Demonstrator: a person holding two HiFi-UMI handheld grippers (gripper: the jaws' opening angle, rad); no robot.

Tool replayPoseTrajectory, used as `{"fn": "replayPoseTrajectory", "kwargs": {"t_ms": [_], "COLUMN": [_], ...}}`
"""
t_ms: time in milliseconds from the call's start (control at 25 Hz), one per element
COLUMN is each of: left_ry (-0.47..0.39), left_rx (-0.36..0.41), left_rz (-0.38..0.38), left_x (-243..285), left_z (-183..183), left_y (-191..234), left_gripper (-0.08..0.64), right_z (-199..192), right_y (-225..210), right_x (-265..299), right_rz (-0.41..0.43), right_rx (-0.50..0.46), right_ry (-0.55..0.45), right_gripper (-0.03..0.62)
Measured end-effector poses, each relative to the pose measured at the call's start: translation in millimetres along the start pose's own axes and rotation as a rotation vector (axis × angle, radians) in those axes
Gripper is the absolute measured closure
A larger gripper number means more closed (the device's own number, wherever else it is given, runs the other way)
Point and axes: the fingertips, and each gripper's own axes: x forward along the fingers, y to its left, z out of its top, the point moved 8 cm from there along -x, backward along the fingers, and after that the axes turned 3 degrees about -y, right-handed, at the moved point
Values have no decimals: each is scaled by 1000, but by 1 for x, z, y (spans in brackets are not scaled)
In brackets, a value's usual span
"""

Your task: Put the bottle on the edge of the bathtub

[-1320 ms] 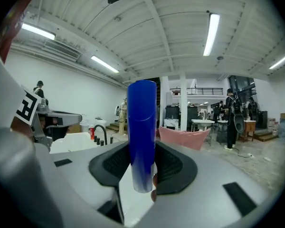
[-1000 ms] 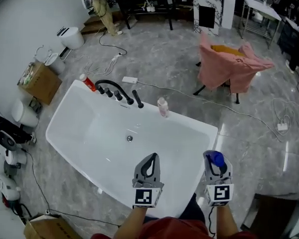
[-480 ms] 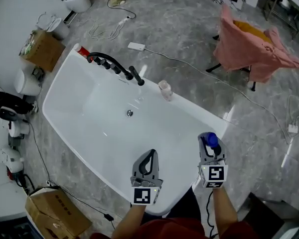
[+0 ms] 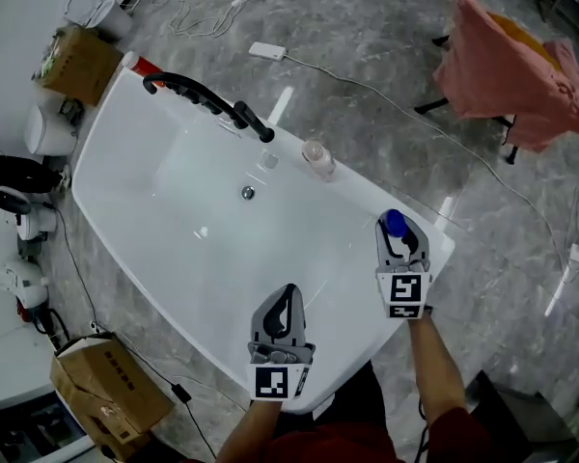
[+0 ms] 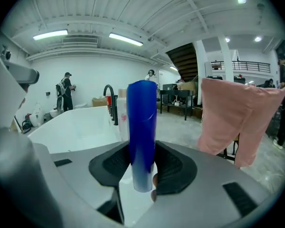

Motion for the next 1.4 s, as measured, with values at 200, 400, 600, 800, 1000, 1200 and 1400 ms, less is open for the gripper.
{"fn": "replayPoseTrajectory", "kwargs": {"t_ms": [200, 400, 600, 800, 1000, 1200, 1400], "left_ry": [31, 44, 57, 49, 14, 7, 32], "left_rx": [0, -5, -14, -18, -19, -28, -28], "left_rz": [29, 48, 39, 17, -2, 2, -15], "left_x": [5, 5, 3, -1, -9, -33, -63], "left_z": [-10, -19, -22, -20, -10, 7, 14], "left_y": [5, 10, 9, 6, 9, 17, 29], "left_gripper": [555, 555, 555, 555, 555, 555, 555], "right_z": [-5, -6, -9, -17, -24, -30, -22], "right_y": [-1, 2, 6, 6, 16, 45, 69], "right_x": [44, 65, 69, 60, 28, -35, -114], "right_rz": [22, 16, 27, 30, 20, 14, -42], "right_rx": [-19, -22, -13, 6, 16, 47, 85], "right_ry": [-23, -65, -59, -8, 33, 93, 105], "right_gripper": [443, 443, 438, 367, 365, 367, 368]}}
